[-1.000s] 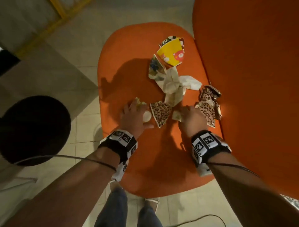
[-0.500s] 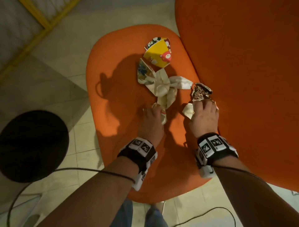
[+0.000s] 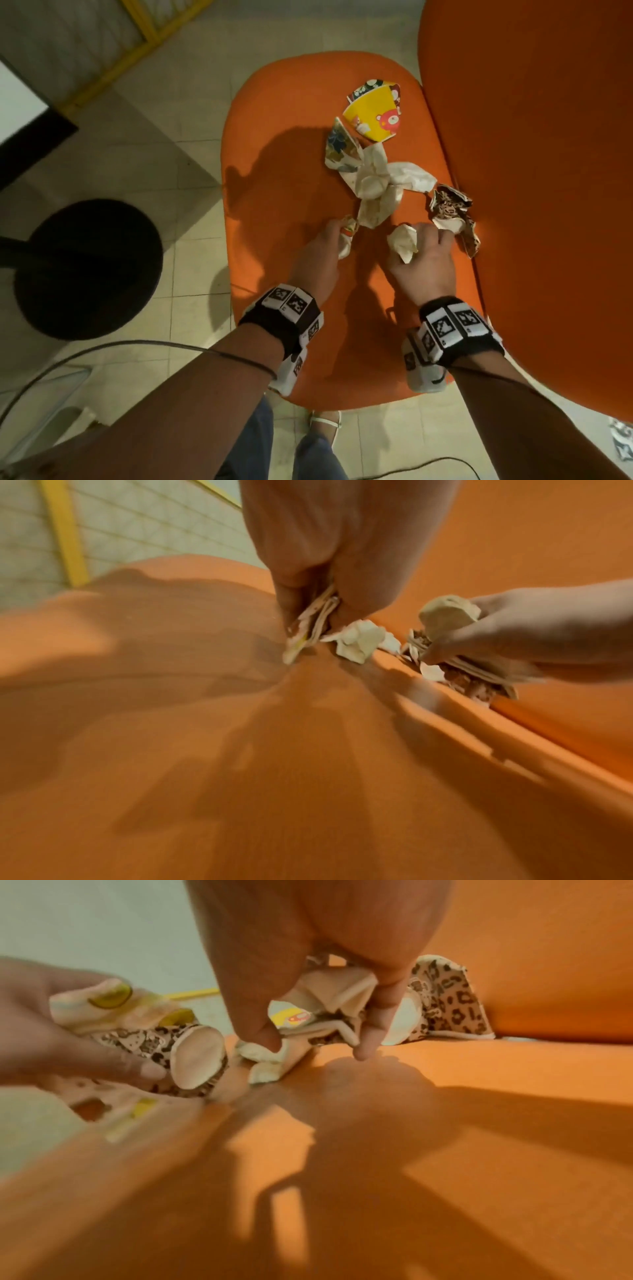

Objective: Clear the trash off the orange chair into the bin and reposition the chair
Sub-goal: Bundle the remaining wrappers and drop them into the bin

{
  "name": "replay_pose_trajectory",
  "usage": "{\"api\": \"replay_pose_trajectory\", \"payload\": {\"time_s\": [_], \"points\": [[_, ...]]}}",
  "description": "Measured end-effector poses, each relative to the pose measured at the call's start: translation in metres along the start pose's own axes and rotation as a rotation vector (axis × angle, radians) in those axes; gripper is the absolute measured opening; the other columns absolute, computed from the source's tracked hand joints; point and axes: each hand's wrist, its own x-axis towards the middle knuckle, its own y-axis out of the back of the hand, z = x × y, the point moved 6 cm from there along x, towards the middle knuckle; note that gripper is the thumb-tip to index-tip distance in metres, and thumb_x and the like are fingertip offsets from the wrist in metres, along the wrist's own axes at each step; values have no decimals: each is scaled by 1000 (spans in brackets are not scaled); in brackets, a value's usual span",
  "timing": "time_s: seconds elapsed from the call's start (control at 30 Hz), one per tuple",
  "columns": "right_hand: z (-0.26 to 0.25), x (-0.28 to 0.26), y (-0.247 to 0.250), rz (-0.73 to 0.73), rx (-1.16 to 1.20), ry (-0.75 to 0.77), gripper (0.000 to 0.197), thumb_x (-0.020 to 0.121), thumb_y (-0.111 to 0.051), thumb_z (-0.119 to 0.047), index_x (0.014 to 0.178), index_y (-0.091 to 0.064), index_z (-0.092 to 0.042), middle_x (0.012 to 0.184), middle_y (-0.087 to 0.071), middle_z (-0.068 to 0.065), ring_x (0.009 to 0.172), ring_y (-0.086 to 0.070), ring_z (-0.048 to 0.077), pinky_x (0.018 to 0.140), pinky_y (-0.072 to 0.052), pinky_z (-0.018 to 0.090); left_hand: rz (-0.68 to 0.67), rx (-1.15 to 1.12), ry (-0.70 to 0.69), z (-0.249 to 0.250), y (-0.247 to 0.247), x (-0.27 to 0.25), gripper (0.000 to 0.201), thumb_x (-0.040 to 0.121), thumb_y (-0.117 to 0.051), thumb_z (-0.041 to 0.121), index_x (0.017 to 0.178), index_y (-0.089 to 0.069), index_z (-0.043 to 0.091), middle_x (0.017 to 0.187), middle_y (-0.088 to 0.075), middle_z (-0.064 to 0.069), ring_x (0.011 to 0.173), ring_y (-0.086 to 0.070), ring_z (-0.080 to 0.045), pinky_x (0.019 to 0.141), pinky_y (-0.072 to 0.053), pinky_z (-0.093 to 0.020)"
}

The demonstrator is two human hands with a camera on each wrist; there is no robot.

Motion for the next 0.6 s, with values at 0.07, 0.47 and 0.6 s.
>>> {"api": "replay_pose_trajectory", "payload": {"time_s": [0.07,0.47,0.6], "points": [[-16,-13,-1,47,175,30,57,69,-78,-15,119,-51,-9,118,-45,13,103,-47,24,80,-40,26,89,-137,93,-12,12,-13,57,88,-55,2,138,-33,17,131,-55,-10,115,-58,-28,91,-48,-33],[-174,-121,-119,-333,527,207,52,73,-78,-16,117,-50,-17,115,-57,13,97,-61,23,76,-51,24,479,-544,419,-153,86,-158,33,87,-61,10,114,-46,21,99,-68,-1,86,-63,-17,69,-48,-22],[-230,-206,-191,-582,454,292,52,70,-79,-21,114,-51,-23,110,-59,4,92,-61,12,77,-52,21,589,-602,575,-246,99,-251,25,87,-61,14,107,-46,15,82,-62,-2,73,-60,-23,53,-36,-20]]}}
